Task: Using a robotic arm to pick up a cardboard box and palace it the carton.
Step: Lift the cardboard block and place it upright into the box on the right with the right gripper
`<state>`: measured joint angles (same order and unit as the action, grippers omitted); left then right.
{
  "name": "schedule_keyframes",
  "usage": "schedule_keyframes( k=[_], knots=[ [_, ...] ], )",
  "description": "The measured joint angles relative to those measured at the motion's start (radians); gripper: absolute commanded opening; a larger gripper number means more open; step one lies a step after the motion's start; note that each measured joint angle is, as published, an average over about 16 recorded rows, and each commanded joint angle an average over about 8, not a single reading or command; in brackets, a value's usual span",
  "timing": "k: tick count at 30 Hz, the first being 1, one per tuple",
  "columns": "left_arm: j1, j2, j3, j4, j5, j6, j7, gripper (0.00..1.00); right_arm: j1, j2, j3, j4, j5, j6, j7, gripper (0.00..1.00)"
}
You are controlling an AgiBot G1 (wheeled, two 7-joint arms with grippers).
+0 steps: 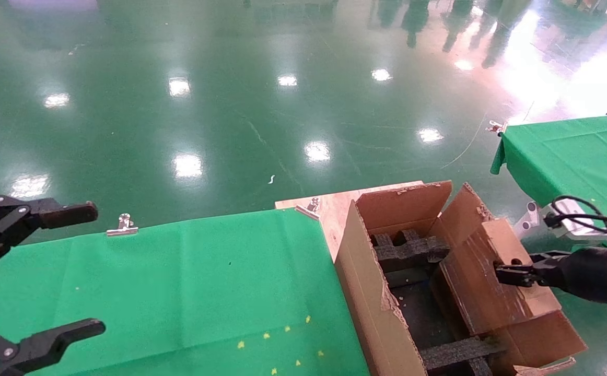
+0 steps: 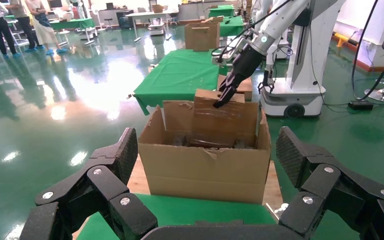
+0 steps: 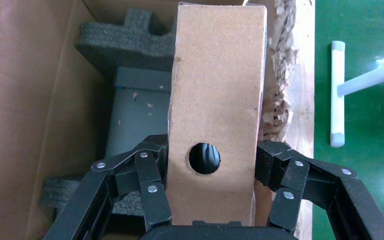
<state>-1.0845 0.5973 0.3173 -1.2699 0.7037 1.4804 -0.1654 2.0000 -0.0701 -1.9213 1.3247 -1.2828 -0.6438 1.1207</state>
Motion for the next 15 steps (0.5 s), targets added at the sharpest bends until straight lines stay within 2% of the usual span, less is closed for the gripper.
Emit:
schedule_keyframes(
  k=[15],
  knots=[
    [0.000,0.000,0.000,0.000,0.000,0.000,0.000,1.00,-0.097,-0.127,-0.049,-0.109,0.039,0.103,0.003,0.00]
  ],
)
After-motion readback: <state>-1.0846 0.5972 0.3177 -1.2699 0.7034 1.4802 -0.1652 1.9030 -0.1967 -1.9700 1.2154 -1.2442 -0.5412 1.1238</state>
